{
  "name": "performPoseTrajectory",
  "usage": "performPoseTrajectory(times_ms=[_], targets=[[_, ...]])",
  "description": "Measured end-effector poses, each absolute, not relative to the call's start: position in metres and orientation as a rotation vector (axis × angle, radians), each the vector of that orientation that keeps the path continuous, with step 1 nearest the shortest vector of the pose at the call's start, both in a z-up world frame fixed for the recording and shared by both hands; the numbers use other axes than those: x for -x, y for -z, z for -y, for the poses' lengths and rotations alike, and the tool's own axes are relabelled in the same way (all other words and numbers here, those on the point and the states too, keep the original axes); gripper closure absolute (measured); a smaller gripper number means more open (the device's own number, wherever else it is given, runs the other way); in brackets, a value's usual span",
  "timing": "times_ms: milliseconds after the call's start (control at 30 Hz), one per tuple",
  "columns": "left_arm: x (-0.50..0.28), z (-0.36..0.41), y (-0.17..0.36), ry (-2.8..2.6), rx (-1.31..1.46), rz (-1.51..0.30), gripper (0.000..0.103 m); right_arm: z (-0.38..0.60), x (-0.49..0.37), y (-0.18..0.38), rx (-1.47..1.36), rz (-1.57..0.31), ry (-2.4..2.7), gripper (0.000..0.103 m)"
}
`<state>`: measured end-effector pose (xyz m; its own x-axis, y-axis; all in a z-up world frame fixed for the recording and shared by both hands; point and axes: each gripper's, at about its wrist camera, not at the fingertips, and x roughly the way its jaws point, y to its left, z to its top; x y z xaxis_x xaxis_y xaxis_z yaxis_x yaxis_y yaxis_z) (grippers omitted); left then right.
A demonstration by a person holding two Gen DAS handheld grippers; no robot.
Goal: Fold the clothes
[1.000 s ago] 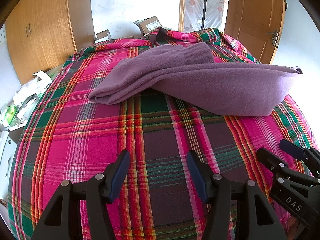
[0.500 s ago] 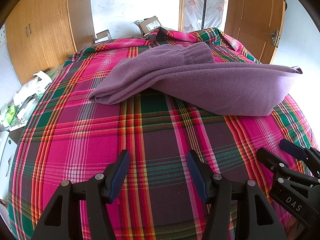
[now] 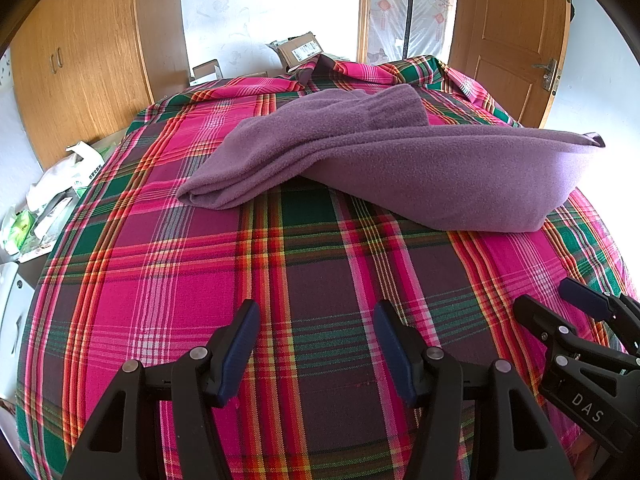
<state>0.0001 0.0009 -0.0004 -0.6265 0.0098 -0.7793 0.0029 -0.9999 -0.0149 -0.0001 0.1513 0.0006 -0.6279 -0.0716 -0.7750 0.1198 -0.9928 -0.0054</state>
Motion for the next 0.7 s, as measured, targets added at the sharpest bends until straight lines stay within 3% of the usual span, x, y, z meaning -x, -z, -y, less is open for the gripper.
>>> performPoseTrajectory(times_ms=[500,700], targets=[[0.000,0.002,-0.001,-2.818,1.358,0.039,0.044,-0.153,-0.002,-0.002,-1.303,-0.080,2.701,0.038],[0.003,0.025,-0.012,-2.736,1.359,0.179,0.048,-0.160,-0.004,-0.013,-1.206,-0.047,2.656,0.038]])
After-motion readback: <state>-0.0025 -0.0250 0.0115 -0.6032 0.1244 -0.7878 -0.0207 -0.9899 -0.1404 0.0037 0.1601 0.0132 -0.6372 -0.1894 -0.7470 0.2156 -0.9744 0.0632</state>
